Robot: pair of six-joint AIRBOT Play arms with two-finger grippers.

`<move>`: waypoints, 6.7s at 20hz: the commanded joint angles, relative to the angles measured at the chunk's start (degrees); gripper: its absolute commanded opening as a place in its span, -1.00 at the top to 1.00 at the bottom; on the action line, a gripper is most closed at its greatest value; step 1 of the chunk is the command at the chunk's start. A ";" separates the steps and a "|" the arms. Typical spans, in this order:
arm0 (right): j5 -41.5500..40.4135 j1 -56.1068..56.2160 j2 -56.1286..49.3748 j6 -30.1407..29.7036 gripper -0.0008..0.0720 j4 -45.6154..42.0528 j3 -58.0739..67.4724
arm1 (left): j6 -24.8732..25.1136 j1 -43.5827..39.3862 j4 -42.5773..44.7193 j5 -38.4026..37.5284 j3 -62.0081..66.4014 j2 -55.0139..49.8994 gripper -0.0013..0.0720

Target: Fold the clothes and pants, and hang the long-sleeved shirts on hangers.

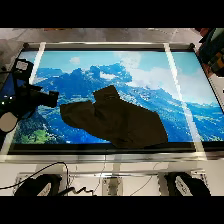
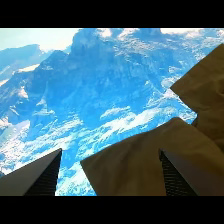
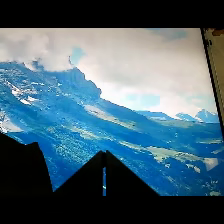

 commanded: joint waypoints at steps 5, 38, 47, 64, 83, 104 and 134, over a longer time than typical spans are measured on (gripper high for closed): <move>-1.90 0.02 -0.02 -2.80 0.94 -0.26 -0.11 | 0.04 0.02 0.02 0.02 -0.11 0.04 -0.95; -10.75 -24.26 -24.65 -12.28 -0.25 32.04 -51.58 | 0.02 -0.04 -5.05 -2.03 -0.11 -2.14 -0.94; -9.27 -24.26 -32.89 -12.33 -0.03 38.42 -51.95 | -12.94 3.04 -6.05 -1.90 -0.11 -10.51 -0.94; -11.19 -16.13 -32.72 -19.96 0.94 43.41 -51.93 | -7.08 16.94 -18.01 -6.56 -0.09 -33.77 -0.94; -11.93 -12.48 -32.72 -19.87 0.94 43.54 -51.93 | 1.42 18.69 -38.62 14.86 0.04 -45.55 0.47; -21.86 -12.50 -2.36 -17.84 0.94 45.99 -10.64 | 17.25 23.61 -37.29 20.44 17.14 -2.60 0.93; -34.84 -2.19 -28.30 -0.79 0.94 36.33 -20.26 | 9.88 24.59 -24.70 -18.82 -2.60 -27.63 0.93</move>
